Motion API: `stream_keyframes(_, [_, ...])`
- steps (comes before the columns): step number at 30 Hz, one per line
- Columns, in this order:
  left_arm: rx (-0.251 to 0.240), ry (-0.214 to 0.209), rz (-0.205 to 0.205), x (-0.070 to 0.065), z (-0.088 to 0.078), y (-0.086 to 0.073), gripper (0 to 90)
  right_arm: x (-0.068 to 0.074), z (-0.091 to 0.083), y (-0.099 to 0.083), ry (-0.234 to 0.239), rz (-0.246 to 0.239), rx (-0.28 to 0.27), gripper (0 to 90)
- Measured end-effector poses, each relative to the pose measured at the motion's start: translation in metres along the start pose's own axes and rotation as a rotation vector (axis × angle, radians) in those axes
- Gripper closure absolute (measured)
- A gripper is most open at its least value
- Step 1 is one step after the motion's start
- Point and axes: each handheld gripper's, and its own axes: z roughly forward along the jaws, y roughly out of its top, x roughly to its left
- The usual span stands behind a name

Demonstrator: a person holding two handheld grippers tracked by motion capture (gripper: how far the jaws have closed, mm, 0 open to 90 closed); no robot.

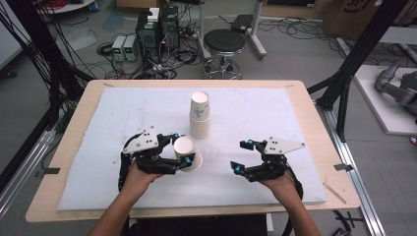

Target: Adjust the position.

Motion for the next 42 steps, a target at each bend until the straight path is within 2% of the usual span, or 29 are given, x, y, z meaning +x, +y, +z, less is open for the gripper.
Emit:
stream_keyframes(3, [0.008, -0.023, 0.001, -0.002, 0.004, -0.002, 33.2, 0.007, 0.009, 0.002, 0.039, -0.010, -0.003, 20.6])
stream_keyframes(6, [0.011, -0.043, 0.000, -0.004, 0.007, -0.004, 33.2, 0.010, 0.013, 0.001, 0.059, -0.011, -0.004, 20.7])
stream_keyframes(11, [0.031, -0.070, 0.002, -0.007, 0.014, -0.008, 33.2, 0.018, 0.024, -0.001, 0.103, -0.026, 0.018, 20.7])
stream_keyframes(16, [0.040, -0.091, -0.003, -0.009, 0.020, -0.010, 33.2, 0.020, 0.027, -0.002, 0.119, -0.036, 0.015, 20.7])
stream_keyframes(26, [0.039, -0.134, 0.003, -0.012, 0.024, -0.010, 33.4, 0.027, 0.044, -0.003, 0.178, -0.054, 0.052, 20.7])
stream_keyframes(30, [0.041, -0.153, 0.012, -0.013, 0.025, -0.009, 33.6, 0.030, 0.051, -0.002, 0.223, -0.048, 0.055, 20.9])
stream_keyframes(37, [0.039, -0.173, 0.013, -0.014, 0.027, -0.009, 33.5, 0.032, 0.058, 0.001, 0.262, -0.038, 0.058, 21.0])
stream_keyframes(41, [0.038, -0.179, 0.009, -0.015, 0.027, -0.009, 33.6, 0.034, 0.062, 0.001, 0.267, -0.043, 0.059, 21.1])
stream_keyframes(42, [0.036, -0.183, 0.009, -0.015, 0.027, -0.009, 33.6, 0.035, 0.064, 0.001, 0.283, -0.035, 0.061, 21.3])
